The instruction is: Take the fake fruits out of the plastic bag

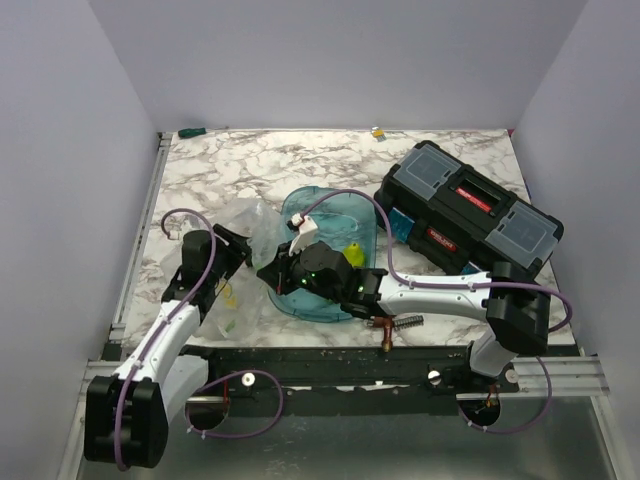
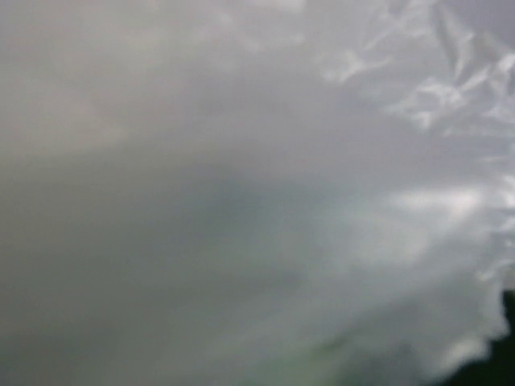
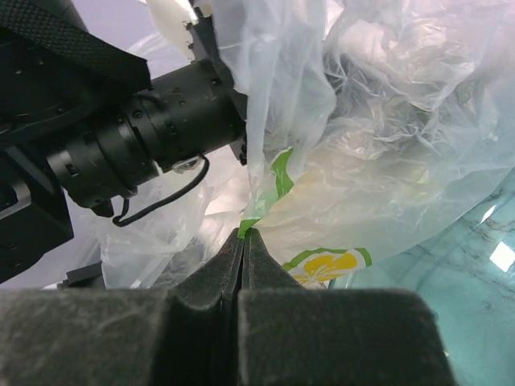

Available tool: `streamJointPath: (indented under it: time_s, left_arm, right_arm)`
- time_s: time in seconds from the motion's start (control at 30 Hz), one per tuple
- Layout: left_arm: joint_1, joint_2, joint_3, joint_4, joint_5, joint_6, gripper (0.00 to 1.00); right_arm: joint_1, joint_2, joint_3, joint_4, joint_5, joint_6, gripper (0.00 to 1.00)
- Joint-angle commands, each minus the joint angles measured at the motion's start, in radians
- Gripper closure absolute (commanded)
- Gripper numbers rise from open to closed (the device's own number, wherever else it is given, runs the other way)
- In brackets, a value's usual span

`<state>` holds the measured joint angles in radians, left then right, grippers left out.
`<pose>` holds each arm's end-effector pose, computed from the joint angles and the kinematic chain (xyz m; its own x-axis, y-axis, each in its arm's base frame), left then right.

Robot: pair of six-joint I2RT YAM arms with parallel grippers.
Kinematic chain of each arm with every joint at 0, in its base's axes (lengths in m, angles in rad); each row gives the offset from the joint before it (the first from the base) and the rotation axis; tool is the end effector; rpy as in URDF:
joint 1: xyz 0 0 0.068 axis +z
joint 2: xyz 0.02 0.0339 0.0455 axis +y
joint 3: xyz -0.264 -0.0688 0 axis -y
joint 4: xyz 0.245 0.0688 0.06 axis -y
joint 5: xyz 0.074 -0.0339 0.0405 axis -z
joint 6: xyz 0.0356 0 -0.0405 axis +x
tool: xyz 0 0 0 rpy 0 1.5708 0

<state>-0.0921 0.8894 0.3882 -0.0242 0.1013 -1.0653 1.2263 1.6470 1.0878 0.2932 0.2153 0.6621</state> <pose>0.1909 -0.0212 0.1986 -0.3981 -0.8374 -0.3745 -0.3505 0.5162 -0.7815 0.1370 0.3594 0.2690 -0.5925 0.1270 -0.7955 -0.6157 0.5653 0.5489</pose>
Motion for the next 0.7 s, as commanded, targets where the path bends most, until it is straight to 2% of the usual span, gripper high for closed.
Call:
streamJointPath:
  time_s: [0.0,0.13,0.27,0.37,0.53,0.67]
  left_arm:
    - [-0.037,0.097,0.038,0.077,-0.21,0.143,0.35]
    - [-0.038,0.252,0.103,0.068,-0.182,0.195,0.3]
    - [-0.041,0.38,0.148,0.11,-0.053,0.197,0.23]
    - [-0.051,0.488,0.235,0.027,-0.061,0.207,0.21]
    - [-0.087,0.551,0.327,-0.059,-0.126,0.193,0.2]
    - [-0.094,0.595,0.35,0.007,-0.012,0.197,0.2]
  right_arm:
    - [-0.002,-0.019,-0.01,0.017,-0.02,-0.002,0.99]
    - [-0.002,-0.015,-0.006,0.019,-0.029,-0.001,0.99]
    - [-0.002,-0.022,-0.014,0.021,-0.026,-0.001,0.99]
    - [-0.002,-0.031,-0.023,0.026,-0.022,0.001,0.99]
    - [-0.001,-0.053,-0.043,0.034,-0.015,0.001,0.99]
    - [-0.002,-0.058,-0.047,0.034,-0.008,-0.001,0.99]
